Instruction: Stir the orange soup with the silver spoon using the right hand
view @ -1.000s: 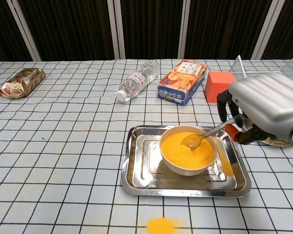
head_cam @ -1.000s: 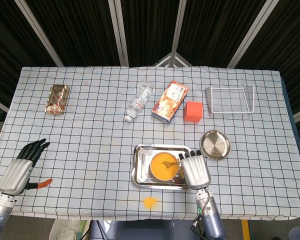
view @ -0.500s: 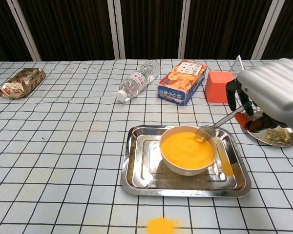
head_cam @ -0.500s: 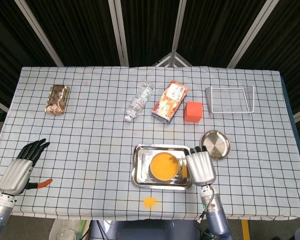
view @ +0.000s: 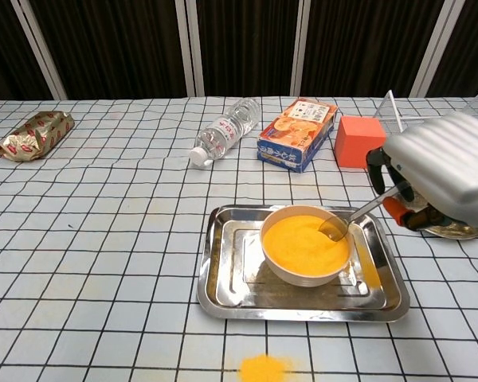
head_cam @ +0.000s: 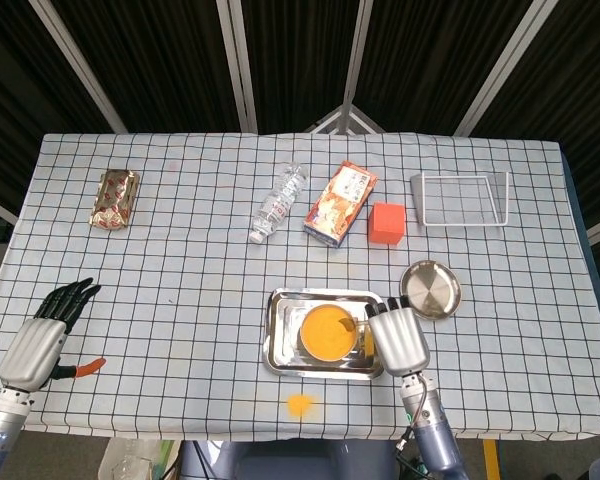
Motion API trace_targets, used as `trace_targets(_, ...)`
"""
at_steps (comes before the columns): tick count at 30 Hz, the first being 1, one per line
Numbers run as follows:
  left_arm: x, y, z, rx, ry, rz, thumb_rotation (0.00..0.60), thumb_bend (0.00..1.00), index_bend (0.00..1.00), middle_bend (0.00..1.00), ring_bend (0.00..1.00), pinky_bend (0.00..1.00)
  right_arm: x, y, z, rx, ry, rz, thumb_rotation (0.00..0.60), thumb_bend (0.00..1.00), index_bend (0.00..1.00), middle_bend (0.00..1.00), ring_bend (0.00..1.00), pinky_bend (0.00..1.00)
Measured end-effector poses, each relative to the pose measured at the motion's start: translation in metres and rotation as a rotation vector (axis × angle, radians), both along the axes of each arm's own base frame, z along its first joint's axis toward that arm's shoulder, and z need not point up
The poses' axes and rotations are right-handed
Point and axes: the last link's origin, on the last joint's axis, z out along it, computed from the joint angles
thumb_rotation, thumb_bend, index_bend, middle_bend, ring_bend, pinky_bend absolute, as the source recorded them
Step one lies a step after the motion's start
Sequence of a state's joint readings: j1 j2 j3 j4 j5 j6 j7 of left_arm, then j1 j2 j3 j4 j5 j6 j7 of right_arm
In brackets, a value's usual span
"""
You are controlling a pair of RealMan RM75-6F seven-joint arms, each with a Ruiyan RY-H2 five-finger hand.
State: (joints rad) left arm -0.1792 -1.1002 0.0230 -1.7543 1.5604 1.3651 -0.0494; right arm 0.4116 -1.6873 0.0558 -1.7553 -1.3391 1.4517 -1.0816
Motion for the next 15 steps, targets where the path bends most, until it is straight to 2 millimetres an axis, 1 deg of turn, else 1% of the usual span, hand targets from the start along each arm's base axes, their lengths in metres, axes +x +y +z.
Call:
trace_targets(8, 0.0, 0.0, 0.0, 0.0, -0.001, 0.0, 0.6, 0.02, 0.0, 0.0, 0.0, 0.0, 0.011, 0.008, -0.011, 0.038, -0.045, 0.0, 0.6, 0.65, 0.81, 0.64, 0.52, 0.48)
trace_targets(15, 0.0, 0.0, 0.0, 0.0, -0.003, 0.0, 0.6, 0.02, 0.0, 0.0, 0.0, 0.0, 0.02, 0.011, -0.011, 0.043, -0.079, 0.009, 0.6, 0.65, 0.81, 0.64, 0.52, 0.48)
